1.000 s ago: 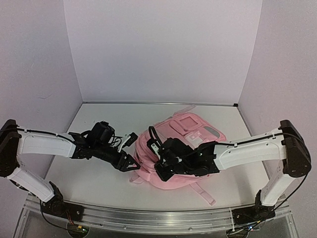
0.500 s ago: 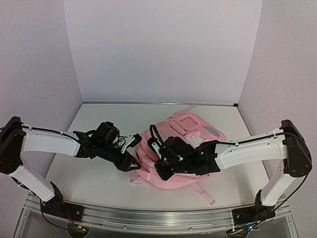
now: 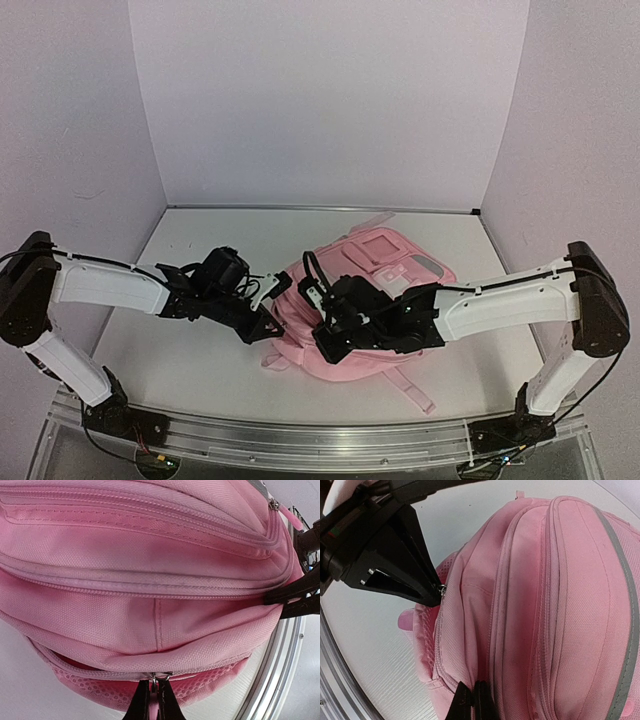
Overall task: Pack the student bag
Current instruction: Zip the student bag at the center of the board.
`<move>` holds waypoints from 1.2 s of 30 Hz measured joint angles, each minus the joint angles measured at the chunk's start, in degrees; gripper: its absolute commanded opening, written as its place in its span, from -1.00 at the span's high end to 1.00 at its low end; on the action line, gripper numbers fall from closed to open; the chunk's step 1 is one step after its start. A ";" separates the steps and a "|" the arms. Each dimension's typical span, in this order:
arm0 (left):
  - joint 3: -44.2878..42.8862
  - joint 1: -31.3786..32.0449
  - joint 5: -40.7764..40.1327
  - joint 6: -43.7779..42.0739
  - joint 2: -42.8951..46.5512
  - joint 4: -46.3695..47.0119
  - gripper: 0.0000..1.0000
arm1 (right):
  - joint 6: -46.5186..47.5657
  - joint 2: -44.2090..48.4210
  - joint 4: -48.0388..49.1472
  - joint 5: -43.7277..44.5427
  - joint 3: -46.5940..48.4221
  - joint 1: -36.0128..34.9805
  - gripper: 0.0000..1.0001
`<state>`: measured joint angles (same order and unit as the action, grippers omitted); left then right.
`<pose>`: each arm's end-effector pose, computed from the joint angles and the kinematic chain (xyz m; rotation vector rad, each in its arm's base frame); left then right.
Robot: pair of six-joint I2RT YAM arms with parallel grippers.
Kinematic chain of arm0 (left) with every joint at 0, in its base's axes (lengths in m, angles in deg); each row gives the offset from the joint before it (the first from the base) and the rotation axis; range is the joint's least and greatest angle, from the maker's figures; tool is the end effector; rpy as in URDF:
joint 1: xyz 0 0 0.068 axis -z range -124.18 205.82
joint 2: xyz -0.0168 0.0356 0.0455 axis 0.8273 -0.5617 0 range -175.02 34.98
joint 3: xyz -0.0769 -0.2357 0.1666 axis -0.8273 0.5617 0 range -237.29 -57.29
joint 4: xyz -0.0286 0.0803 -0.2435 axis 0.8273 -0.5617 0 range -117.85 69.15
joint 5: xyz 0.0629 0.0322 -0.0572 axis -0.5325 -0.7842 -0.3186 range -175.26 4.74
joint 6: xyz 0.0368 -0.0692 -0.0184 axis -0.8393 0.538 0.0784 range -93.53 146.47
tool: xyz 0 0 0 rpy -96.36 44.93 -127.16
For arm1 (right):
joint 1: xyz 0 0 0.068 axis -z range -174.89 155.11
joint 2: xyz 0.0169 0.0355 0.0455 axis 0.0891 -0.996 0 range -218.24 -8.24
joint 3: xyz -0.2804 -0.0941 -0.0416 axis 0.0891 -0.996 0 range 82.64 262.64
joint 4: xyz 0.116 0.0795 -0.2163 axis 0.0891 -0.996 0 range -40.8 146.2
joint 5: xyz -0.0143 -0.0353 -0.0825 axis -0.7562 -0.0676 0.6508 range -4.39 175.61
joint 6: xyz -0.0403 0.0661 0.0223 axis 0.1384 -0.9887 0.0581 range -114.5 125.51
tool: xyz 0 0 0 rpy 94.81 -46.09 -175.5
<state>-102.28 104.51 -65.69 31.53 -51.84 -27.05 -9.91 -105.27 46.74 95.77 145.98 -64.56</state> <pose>0.1917 -0.2534 0.1837 1.0885 2.2723 -0.8225 0.1482 0.3648 0.2205 -1.0000 2.1521 0.5393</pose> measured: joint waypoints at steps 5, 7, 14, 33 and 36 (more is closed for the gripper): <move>0.00 0.13 -2.96 1.74 0.00 -0.21 1.00 | -0.40 0.43 1.63 -0.15 -1.52 0.00 1.00; 0.00 0.12 -5.05 2.44 0.00 -0.54 1.00 | -0.70 1.21 2.01 -0.39 -2.51 0.00 1.00; -0.99 -3.25 -9.24 4.46 -2.21 -1.42 1.00 | -1.76 5.26 0.94 -1.95 -6.19 0.00 1.00; -9.26 -8.73 -3.18 5.21 -16.39 6.01 0.99 | -8.47 15.52 -2.86 -4.88 -11.58 -0.06 -0.13; -6.91 -7.56 -2.76 5.29 -15.52 7.19 0.99 | -9.05 13.66 -3.40 -3.52 -7.16 -0.02 -0.19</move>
<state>-109.20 96.94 -68.45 36.82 -67.36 -19.86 -18.96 -91.61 43.34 92.25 138.81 -64.58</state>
